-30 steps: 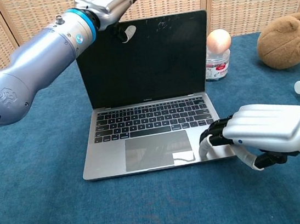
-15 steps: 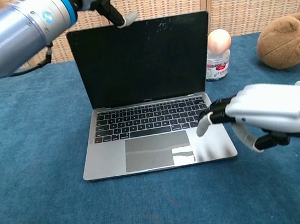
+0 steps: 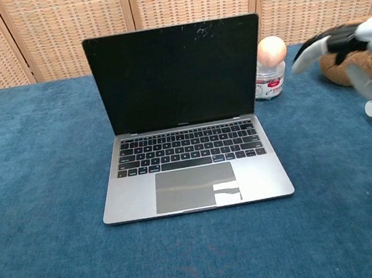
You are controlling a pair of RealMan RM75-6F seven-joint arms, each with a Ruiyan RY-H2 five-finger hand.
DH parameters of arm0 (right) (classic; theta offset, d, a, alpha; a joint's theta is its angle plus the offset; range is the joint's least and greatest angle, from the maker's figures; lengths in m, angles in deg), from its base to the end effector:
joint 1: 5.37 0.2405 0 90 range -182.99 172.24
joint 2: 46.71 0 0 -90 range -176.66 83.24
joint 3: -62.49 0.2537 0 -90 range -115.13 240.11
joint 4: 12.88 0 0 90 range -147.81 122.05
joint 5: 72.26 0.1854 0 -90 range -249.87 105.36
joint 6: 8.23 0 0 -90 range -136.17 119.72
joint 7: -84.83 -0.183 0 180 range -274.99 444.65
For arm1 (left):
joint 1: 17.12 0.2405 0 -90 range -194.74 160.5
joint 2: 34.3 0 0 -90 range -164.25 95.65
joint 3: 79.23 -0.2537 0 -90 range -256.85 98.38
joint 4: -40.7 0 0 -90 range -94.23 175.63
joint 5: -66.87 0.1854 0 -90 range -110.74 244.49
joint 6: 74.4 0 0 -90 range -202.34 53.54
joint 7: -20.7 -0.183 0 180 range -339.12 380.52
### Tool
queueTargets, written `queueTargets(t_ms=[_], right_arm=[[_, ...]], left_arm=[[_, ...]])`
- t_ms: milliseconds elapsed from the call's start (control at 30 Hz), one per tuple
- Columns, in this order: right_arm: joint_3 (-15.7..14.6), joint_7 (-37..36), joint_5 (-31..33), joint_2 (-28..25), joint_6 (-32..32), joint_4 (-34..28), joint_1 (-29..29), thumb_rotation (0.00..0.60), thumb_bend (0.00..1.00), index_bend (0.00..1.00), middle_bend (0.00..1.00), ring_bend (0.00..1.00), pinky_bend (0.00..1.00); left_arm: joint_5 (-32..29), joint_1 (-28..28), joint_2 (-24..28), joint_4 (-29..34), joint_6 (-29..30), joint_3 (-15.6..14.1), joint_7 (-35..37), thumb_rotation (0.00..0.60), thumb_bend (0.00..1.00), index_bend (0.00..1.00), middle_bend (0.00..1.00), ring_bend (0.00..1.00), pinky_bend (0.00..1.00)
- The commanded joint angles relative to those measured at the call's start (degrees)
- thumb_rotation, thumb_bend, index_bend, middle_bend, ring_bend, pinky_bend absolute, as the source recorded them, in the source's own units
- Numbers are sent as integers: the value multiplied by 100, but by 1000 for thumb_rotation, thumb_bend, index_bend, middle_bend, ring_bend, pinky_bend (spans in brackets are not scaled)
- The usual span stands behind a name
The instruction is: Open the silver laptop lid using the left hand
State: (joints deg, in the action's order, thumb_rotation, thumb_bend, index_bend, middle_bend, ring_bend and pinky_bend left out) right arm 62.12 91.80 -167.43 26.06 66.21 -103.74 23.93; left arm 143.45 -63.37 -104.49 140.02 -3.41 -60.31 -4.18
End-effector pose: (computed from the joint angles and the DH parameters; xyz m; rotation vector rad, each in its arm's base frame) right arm -0.1708 -0.2954 0.0851 1.9280 -0.6334 1.1187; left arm -0.0341 0.3823 0.1568 -1.6770 -0.3252 -1.2844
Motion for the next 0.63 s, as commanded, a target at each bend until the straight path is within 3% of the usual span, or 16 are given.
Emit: queueTargets(t_ms=[33,200,333,467,633], right_arm=[[96,-381,230,-94,630,410,-481,600,462,208,79,27,171],[186,-815,675,-87,1111,506,-987,600,227,79,0,0,9],[171,-1139,884,-122,1381,287,-1349,600,18,3,0,0,0],[101,-1249,853,-172,1669,13,-1639,600,0,0,0,0,0],[-141,-1233,702,-352,1865,-377,-1993,600,0,0,0,0,0]], left_arm=[[314,714,473,226,635,-315,697,600,0,0,0,0,0],[73,1578,946,361,955,-798,1323,600,0,0,0,0,0],[-199,2215,1218,655,1102,-1216,1565,600,0,0,0,0,0],[-70,2777,1095,502,1437,-1577,2084,600,0,0,0,0,0],[202,3389,662,-342,1715,-1966,3047,600,0,0,0,0,0]])
